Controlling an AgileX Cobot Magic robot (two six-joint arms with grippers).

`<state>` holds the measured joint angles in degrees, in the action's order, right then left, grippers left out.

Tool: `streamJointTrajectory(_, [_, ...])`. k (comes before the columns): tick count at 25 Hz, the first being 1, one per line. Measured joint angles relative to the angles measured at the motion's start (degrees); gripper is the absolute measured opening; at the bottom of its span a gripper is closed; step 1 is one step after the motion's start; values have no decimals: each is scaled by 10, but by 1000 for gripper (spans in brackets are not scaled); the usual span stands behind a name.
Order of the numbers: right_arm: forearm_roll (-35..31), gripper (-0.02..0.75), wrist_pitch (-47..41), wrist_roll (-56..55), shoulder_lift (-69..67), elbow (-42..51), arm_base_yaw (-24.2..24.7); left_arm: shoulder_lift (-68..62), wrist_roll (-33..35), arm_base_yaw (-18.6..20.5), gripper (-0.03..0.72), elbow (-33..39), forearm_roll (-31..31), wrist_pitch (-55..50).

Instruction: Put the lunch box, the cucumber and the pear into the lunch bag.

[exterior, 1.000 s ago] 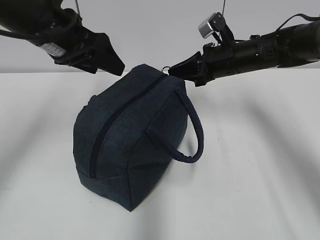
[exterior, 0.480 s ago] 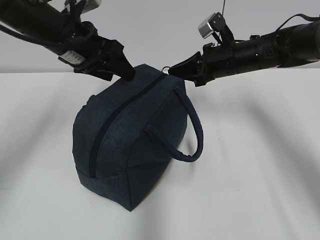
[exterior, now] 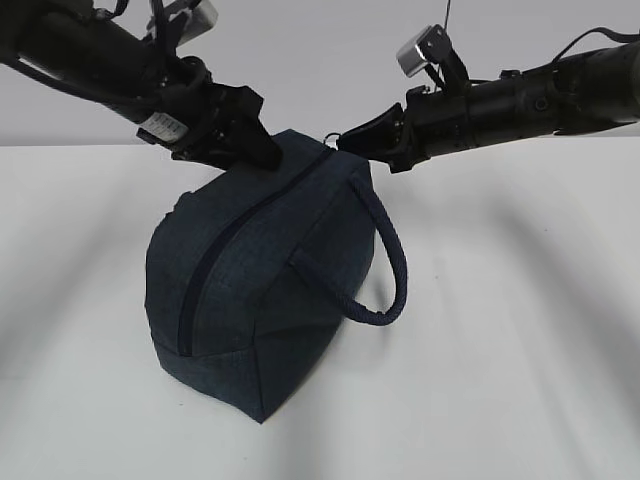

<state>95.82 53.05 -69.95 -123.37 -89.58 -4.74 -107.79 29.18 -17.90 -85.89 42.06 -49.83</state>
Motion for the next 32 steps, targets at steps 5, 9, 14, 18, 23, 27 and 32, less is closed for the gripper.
streamJointTrajectory(5, [0,0,0,0,0,0,0,0,3,-7,134,0,0,2])
streamJointTrajectory(9, [0,0,0,0,0,0,0,0,7,-7,27,0,-1,1])
streamJointTrajectory(14, [1,0,-15,-1,0,0,0,0,8,-7,16,0,-1,-3])
streamJointTrajectory(18, [7,0,-26,-1,0,0,0,3,20,-7,15,0,0,-9])
streamJointTrajectory(23, [14,0,-43,-1,0,0,0,8,24,-7,14,0,6,-21])
streamJointTrajectory(27, [20,0,-43,0,0,0,0,14,29,-7,14,0,6,-30])
streamJointTrajectory(32, [35,0,-50,0,0,-1,0,17,42,-7,14,0,15,-43])
